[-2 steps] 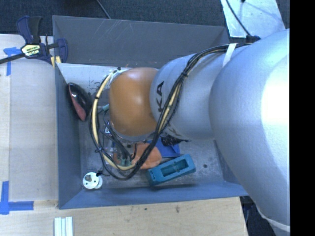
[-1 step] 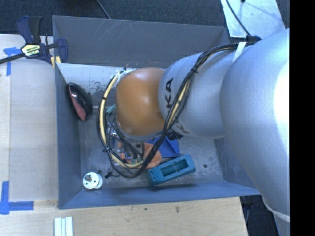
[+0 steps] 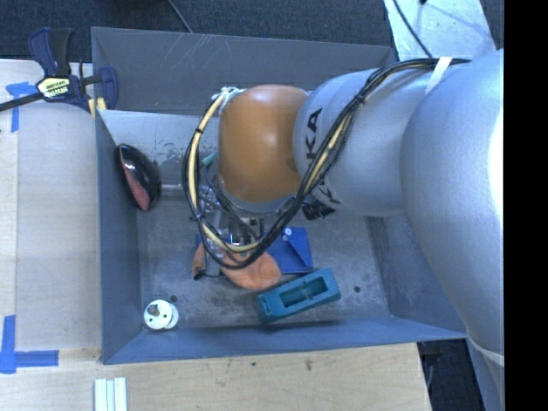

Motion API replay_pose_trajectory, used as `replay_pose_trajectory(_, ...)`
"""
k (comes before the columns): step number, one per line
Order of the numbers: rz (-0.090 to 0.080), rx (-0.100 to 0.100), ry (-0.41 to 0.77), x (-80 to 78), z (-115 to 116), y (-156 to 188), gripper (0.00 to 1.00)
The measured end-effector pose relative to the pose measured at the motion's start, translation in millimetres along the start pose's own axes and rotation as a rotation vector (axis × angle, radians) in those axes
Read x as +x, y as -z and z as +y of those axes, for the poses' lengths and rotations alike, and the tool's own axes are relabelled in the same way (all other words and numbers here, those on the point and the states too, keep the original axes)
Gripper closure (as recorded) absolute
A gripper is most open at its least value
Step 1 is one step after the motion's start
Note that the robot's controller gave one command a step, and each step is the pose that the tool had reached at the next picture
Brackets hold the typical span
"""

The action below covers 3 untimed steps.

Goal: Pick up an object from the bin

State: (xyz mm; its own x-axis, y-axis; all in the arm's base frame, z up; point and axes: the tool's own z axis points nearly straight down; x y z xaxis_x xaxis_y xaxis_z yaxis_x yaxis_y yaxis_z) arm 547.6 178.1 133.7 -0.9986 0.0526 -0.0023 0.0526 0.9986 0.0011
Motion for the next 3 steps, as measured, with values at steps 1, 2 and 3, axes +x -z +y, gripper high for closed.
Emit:
replay_pose_trajectory(1,-0.001,0.0,0.122,7.6,-51.7,-22.2,0.0)
replay_pose_trajectory(2,0.001,-0.006,-0.373,-19.8,-70.5,-45.2,1.0)
replay_pose_trajectory(3,0.0,-0.007,-0.373,-21.0,-70.7,-45.0,1.0)
